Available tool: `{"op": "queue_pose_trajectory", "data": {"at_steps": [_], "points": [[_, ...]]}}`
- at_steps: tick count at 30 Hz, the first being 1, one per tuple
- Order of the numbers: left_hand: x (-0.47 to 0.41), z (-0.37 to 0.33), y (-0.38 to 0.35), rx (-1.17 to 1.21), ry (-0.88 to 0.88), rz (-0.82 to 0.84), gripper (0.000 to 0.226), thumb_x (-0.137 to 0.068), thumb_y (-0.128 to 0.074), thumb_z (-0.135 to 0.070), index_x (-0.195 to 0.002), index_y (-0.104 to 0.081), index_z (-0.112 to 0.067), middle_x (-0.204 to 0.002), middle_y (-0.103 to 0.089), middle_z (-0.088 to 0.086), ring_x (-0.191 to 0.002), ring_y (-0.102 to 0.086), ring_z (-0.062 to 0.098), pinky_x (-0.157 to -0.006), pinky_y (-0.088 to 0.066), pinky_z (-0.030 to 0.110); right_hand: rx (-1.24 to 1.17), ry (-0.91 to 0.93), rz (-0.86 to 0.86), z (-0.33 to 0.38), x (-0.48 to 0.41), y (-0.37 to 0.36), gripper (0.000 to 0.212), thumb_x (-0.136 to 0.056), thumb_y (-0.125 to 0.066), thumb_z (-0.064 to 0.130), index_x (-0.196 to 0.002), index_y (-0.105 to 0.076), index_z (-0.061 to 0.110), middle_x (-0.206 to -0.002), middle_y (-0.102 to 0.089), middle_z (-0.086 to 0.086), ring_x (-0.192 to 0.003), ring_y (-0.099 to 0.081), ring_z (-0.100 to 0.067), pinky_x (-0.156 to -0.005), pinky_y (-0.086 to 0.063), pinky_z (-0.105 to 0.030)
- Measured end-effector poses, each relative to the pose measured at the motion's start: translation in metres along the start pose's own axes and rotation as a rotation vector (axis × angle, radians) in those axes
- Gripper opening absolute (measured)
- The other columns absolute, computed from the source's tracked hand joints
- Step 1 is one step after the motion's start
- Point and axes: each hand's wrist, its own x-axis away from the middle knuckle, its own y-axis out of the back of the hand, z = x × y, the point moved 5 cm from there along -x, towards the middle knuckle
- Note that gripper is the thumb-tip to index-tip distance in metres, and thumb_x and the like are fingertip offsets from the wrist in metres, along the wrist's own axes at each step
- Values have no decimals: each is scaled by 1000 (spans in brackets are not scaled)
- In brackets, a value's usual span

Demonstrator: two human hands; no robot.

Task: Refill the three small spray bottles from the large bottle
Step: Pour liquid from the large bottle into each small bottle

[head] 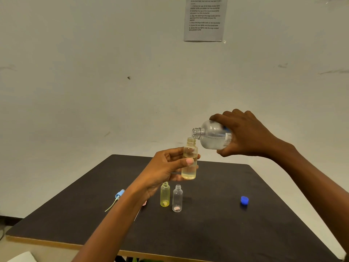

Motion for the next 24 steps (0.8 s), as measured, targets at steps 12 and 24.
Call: {"op": "queue_pose_trajectory", "data": {"at_steps": [12,24], "points": [[0,-1,-1,18,0,7,30,-86,-62,-12,-115,-63,-17,-109,-72,0,-98,-70,19,-75,-59,32,11,1,4,0,0,2,77,-52,-59,53,-122,-46,26,-90,-48,8,-81,-39,-16,-71,-24,-30],[0,-3,-1,10,1,9,32,-87,-61,-12,-118,-62,-17,-110,-72,0,-98,-70,19,-67,-58,27,2,9,-6,-1,0,2,75,-51,-59,52,-121,-47,27,-88,-49,7,-80,-41,-17,-70,-26,-31]]}}
